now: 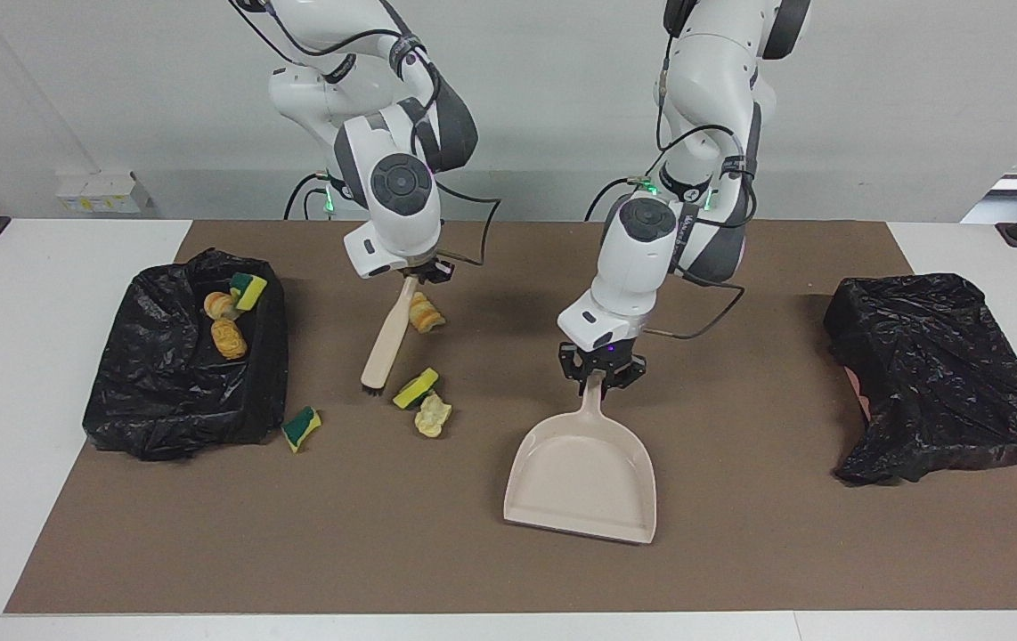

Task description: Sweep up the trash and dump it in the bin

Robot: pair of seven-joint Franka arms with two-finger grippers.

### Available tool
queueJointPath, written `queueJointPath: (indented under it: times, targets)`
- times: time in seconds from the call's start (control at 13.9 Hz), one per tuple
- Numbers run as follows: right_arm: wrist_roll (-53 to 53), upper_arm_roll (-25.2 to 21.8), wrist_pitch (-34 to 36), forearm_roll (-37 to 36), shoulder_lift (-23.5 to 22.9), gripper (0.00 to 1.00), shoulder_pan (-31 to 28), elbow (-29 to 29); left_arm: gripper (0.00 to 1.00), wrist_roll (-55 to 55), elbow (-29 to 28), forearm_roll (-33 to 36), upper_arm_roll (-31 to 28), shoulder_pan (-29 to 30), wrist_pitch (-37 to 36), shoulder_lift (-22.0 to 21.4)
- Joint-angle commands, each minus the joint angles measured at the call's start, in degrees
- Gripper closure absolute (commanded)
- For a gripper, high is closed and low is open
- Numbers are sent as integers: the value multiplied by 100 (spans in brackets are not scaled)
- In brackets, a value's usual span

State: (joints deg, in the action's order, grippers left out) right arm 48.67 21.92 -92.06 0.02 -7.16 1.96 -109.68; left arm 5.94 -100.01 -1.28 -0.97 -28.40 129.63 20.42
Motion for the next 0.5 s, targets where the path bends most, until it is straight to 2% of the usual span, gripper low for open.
queueJointPath:
  times: [0.0,0.14,0.22,0.29,0.43]
  targets:
    - [868,14,-101,129,652,100,58,-798,100,-1370,-185,75,35,256,-525,-320]
    - [1563,14,-154,452,838,100,190,-1072,100,-2654,-351,40,44,501,-492,-364]
    - [1888,14,-285,750,943,100,286,-1212,100,-2955,-370,31,44,563,-474,-364]
    - [2379,14,-634,997,1066,100,400,-1422,100,-3332,-387,31,44,625,-448,-372]
    - [2909,14,-1102,1498,1277,100,524,-1783,100,-4892,-483,-4,44,818,-19,-364]
